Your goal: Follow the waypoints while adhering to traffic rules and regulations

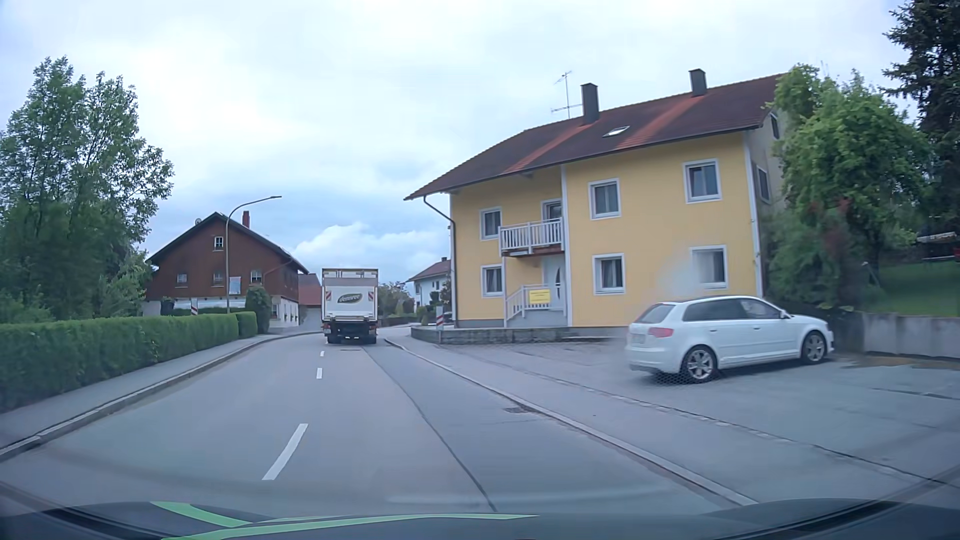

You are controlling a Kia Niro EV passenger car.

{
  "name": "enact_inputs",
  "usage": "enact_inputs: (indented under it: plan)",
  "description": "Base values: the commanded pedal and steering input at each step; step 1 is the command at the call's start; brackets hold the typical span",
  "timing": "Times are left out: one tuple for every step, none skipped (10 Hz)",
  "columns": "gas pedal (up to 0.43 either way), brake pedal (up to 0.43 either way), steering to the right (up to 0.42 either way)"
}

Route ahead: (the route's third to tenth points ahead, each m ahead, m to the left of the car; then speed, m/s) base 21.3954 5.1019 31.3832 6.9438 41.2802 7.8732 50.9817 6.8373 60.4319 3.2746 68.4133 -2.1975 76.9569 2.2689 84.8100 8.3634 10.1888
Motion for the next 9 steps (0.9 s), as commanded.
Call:
enact_inputs:
  plan:
    - [0.047, 0.000, -0.116]
    - [0.047, 0.000, -0.115]
    - [0.047, 0.000, -0.115]
    - [0.087, 0.000, -0.111]
    - [0.087, 0.000, -0.107]
    - [0.087, 0.000, -0.099]
    - [0.087, 0.000, -0.088]
    - [0.087, 0.000, -0.079]
    - [0.087, 0.000, -0.061]
